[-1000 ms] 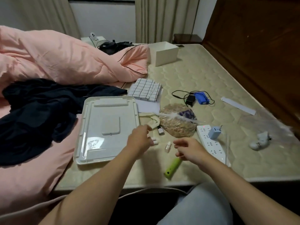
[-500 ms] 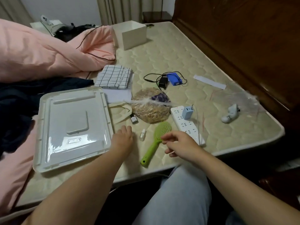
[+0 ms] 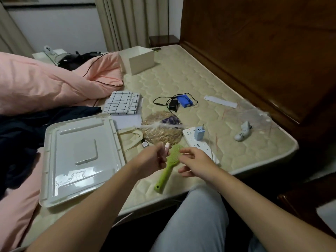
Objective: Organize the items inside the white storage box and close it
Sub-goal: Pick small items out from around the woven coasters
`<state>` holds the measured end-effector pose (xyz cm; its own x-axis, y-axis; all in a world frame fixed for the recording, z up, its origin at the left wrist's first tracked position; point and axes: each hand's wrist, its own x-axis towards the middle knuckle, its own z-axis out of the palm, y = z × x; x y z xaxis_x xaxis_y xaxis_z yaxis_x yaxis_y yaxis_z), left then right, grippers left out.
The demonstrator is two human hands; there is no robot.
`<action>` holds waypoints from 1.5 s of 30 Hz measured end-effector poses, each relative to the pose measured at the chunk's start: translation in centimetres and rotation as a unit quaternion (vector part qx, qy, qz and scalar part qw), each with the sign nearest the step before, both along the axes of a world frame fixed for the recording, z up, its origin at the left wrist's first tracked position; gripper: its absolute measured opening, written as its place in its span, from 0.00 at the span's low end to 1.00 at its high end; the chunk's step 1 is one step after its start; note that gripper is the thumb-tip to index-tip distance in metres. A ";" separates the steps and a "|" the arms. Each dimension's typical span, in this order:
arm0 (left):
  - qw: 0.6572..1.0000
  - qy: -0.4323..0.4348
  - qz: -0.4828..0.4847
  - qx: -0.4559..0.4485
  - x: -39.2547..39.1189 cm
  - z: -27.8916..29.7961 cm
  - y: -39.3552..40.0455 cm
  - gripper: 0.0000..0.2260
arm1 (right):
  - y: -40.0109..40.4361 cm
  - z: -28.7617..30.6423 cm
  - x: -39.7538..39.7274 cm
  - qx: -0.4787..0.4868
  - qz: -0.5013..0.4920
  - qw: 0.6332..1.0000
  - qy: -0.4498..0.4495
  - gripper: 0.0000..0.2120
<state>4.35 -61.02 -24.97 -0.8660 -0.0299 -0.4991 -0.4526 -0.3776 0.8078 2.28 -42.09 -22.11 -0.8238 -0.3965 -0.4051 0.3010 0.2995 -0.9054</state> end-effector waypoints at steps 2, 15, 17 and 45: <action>0.997 0.021 -0.053 0.044 -0.8 2.4 2.3 0.13 | 1.2 1.1 0.0 -0.040 -0.042 0.998 -0.008 0.15; 0.962 0.047 -0.262 0.058 -2.7 11.6 30.0 0.16 | 25.6 6.9 3.0 -0.163 -0.357 0.915 0.087 0.08; 0.954 0.045 -0.292 0.044 -2.3 11.9 35.2 0.17 | 30.5 7.1 5.2 -0.178 -0.409 0.889 0.105 0.09; 0.669 0.371 -0.536 -0.357 -1.3 0.9 69.0 0.12 | 64.7 3.1 8.5 0.604 -0.265 0.750 -0.045 0.17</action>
